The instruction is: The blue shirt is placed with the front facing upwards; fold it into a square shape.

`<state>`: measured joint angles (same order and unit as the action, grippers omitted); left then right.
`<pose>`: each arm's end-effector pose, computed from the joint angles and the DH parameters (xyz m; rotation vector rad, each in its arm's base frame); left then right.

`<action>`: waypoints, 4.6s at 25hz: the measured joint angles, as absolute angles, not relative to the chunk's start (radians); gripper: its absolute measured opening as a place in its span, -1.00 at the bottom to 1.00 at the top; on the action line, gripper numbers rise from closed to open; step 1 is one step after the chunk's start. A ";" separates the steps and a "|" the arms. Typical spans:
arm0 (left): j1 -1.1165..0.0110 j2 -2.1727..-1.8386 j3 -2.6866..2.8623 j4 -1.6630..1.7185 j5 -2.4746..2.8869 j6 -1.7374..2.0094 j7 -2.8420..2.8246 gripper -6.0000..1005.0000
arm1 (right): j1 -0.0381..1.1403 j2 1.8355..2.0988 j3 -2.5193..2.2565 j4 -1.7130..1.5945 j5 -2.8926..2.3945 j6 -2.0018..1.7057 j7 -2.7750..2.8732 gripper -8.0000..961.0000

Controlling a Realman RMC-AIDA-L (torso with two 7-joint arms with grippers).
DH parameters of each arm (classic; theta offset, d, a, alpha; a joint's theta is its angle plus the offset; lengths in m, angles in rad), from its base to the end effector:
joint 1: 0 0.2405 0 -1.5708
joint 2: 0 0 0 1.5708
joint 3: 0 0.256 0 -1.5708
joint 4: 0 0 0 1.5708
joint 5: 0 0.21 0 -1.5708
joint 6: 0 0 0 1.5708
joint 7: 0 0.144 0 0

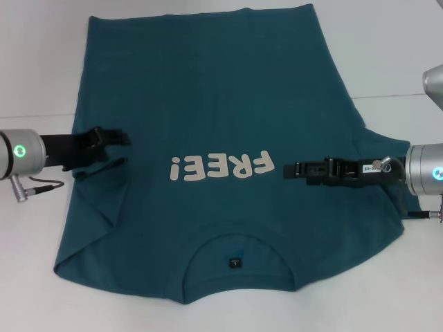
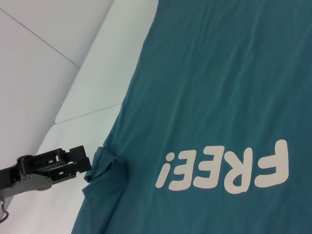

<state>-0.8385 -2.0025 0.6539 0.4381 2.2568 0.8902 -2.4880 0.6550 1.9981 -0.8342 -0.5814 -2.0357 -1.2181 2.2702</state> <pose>-0.2586 0.4480 0.0047 -1.8726 -1.7503 -0.5422 0.2654 0.3921 0.0055 -2.2493 1.6470 0.5607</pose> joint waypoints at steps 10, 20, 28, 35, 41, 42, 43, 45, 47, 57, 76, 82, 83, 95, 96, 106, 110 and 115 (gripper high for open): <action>-0.835 -2.005 0.659 0.448 2.257 0.903 -2.516 0.26 | 0.646 2.000 -0.835 -0.581 -2.036 -1.215 2.269 0.61; -0.739 -1.986 0.662 0.475 2.255 0.880 -2.604 0.26 | 0.646 1.999 -0.834 -0.581 -2.036 -1.215 2.267 0.60; -0.723 -1.993 0.690 0.486 2.256 0.890 -2.588 0.26 | 0.648 1.999 -0.828 -0.581 -2.036 -1.218 2.255 0.60; -0.722 -1.996 0.699 0.486 2.257 0.883 -2.587 0.26 | 0.647 2.000 -0.827 -0.581 -2.035 -1.213 2.248 0.60; -0.721 -2.006 0.704 0.485 2.257 0.881 -2.580 0.26 | 0.646 2.002 -0.827 -0.581 -2.031 -1.213 2.244 0.59; -0.721 -2.008 0.705 0.483 2.257 0.881 -2.578 0.26 | 0.646 2.002 -0.827 -0.581 -2.031 -1.213 2.244 0.59; -0.721 -2.010 0.705 0.482 2.257 0.882 -2.576 0.26 | 0.646 2.002 -0.827 -0.581 -2.031 -1.213 2.244 0.59; -0.722 -2.016 0.706 0.482 2.254 0.890 -2.569 0.26 | 0.646 2.003 -0.827 -0.581 -2.031 -1.213 2.244 0.59; -0.725 -2.020 0.707 0.483 2.249 0.903 -2.551 0.26 | 0.646 2.004 -0.827 -0.581 -2.031 -1.213 2.244 0.59; -0.736 -2.036 0.707 0.496 2.248 0.901 -2.510 0.26 | 0.638 2.003 -0.827 -0.581 -2.034 -1.213 2.241 0.59; -0.701 -2.037 0.761 0.545 2.256 0.899 -2.464 0.26 | 0.630 2.000 -0.825 -0.581 -2.029 -1.213 2.241 0.58; -0.705 -2.035 0.770 0.548 2.253 0.903 -2.474 0.10 | 0.629 2.000 -0.825 -0.581 -2.029 -1.213 2.241 0.58; -0.706 -2.034 0.770 0.548 2.253 0.903 -2.476 0.07 | 0.629 2.000 -0.825 -0.581 -2.029 -1.213 2.241 0.58; -0.701 -2.024 0.764 0.540 2.252 0.916 -2.485 -0.94 | 0.629 2.000 -0.825 -0.581 -2.029 -1.213 2.241 0.57; -0.701 -2.023 0.763 0.540 2.250 0.924 -2.485 -0.95 | 0.629 2.000 -0.825 -0.581 -2.029 -1.213 2.241 0.57; -0.713 -2.012 0.760 0.562 2.157 1.087 -2.477 -0.97 | 0.624 2.003 -0.825 -0.581 -2.030 -1.213 2.234 0.57; -0.732 -2.018 0.757 0.553 2.152 1.082 -2.484 -0.97 | 0.622 2.005 -0.825 -0.581 -2.030 -1.213 2.233 0.57; -0.765 -2.032 0.737 0.508 2.148 1.021 -2.492 -0.96 | 0.620 2.007 -0.825 -0.581 -2.030 -1.213 2.233 0.57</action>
<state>-0.7651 -2.0325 0.7375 0.5081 2.1479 1.0213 -2.4920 0.6201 2.0067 -0.8253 -0.5813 -2.0297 -1.2134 2.2325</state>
